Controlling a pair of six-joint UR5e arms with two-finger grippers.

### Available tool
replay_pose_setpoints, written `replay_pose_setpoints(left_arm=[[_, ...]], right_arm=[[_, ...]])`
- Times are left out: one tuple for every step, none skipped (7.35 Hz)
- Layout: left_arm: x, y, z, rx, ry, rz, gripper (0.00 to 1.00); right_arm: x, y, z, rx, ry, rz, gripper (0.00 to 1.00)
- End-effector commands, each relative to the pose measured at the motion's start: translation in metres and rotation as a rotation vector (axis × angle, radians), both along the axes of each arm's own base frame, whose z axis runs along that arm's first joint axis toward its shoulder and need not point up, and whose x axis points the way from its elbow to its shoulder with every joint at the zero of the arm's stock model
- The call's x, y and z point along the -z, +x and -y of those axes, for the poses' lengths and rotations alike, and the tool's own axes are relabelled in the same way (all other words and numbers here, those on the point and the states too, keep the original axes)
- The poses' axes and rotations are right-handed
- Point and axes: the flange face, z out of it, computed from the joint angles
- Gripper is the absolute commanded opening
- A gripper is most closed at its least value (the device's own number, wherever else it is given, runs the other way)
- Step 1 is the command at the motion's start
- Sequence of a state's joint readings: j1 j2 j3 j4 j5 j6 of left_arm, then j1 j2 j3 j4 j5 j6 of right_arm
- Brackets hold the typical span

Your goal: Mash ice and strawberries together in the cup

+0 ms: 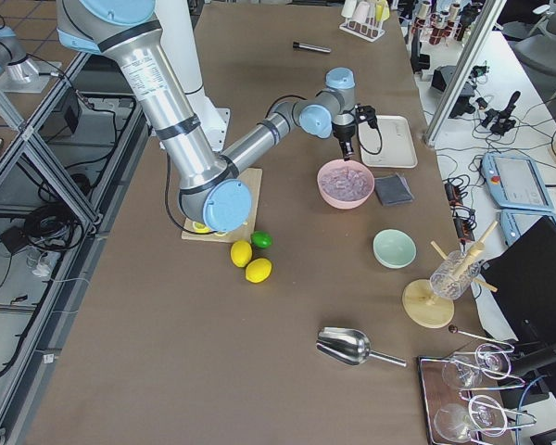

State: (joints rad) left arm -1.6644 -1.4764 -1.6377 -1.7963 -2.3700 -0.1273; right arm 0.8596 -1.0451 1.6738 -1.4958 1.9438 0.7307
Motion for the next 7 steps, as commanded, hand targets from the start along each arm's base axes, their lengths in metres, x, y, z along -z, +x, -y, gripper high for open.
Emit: replay_pose_setpoints(left_arm=[[-0.002,0.0,-0.002,-0.001,-0.002,0.0,0.98],[-0.002,0.0,-0.003,-0.001,0.002,0.0,0.98],[-0.004,0.001,-0.007,0.0,0.011,0.001,0.98],[-0.005,0.001,-0.008,0.001,0.013,0.001,0.98],[-0.005,0.001,-0.008,0.001,0.013,0.001,0.98],[-0.005,0.0,-0.008,0.003,0.014,0.001,0.98],[-0.005,0.0,-0.008,0.002,0.015,0.001,0.98]], right_arm=[[-0.031,-0.014,-0.013,0.017,0.047,-0.045,0.99],[-0.035,-0.033,-0.022,0.036,0.061,-0.055,1.0],[-0.045,-0.042,-0.025,0.05,0.052,-0.069,1.0],[-0.047,-0.041,-0.024,0.058,0.06,-0.076,1.0],[-0.05,-0.04,-0.022,0.062,0.068,-0.087,1.0],[-0.052,-0.036,-0.015,0.052,0.062,-0.092,1.0],[-0.056,-0.035,-0.013,0.048,0.054,-0.098,1.0]])
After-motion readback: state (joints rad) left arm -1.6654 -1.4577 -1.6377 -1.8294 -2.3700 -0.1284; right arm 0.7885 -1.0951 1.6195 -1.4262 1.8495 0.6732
